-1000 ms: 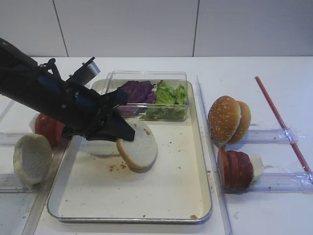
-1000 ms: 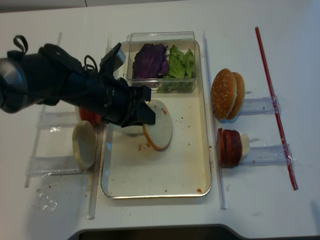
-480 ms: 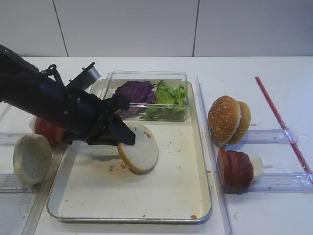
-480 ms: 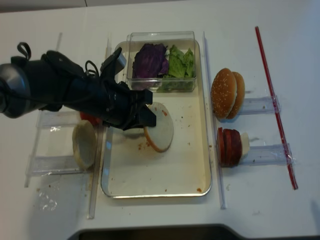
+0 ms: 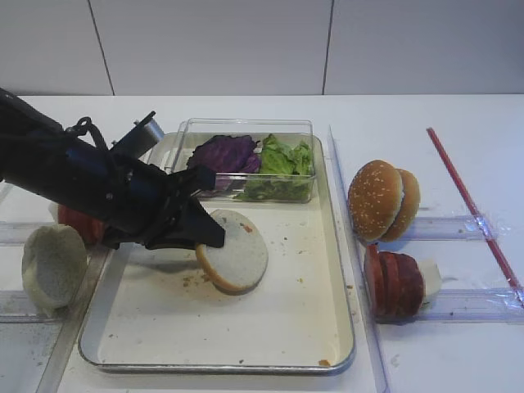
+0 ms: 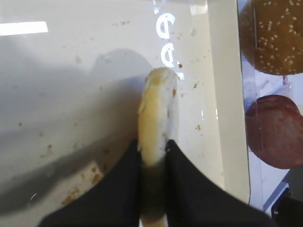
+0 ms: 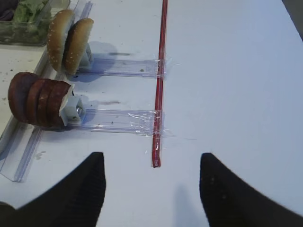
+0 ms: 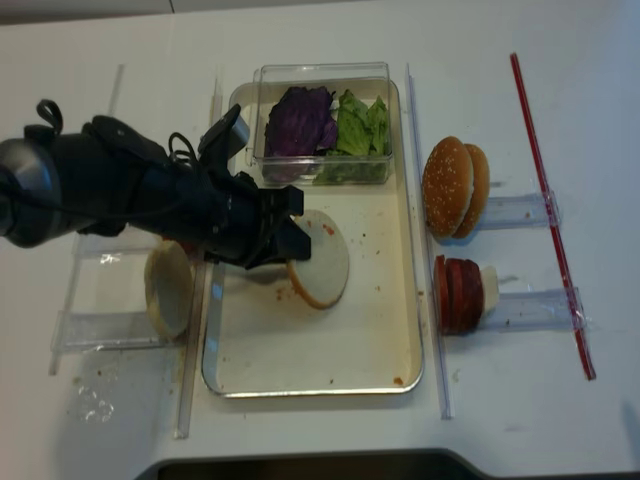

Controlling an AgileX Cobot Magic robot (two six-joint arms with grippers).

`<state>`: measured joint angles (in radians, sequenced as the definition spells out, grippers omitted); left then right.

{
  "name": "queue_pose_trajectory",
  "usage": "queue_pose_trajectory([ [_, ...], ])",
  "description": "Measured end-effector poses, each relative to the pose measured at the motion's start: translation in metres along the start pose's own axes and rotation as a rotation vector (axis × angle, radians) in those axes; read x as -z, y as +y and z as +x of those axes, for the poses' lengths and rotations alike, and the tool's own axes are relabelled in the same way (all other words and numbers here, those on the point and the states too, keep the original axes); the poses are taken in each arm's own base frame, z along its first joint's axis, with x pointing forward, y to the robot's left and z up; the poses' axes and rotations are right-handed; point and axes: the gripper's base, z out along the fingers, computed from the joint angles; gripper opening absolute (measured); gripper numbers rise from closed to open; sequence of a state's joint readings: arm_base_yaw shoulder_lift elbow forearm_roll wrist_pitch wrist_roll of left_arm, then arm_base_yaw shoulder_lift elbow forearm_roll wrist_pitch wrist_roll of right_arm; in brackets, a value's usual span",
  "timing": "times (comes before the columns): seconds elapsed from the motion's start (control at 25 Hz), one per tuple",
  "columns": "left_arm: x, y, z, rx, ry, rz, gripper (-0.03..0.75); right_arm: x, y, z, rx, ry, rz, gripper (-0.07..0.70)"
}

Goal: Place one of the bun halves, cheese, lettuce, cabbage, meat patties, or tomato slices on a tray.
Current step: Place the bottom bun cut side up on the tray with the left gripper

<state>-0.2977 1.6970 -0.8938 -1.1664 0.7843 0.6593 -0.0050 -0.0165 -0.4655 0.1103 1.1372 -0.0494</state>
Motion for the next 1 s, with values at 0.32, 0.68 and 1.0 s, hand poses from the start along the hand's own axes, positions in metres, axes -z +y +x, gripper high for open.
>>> queue_pose_trajectory([
  [0.32, 0.0000, -0.0001, -0.0001, -0.016, -0.001, 0.001, 0.191, 0.0000, 0.0000, 0.0000, 0.000, 0.000, 0.000, 0.454],
  [0.68, 0.0000, -0.0002, 0.0000, -0.018, 0.000, 0.002, 0.433, 0.0000, 0.0000, 0.0000, 0.000, 0.000, 0.000, 0.454],
  [1.0, 0.0000, 0.0018, -0.0013, -0.030, -0.014, -0.021, 0.437, 0.0000, 0.0000, 0.0000, 0.000, 0.000, 0.000, 0.454],
])
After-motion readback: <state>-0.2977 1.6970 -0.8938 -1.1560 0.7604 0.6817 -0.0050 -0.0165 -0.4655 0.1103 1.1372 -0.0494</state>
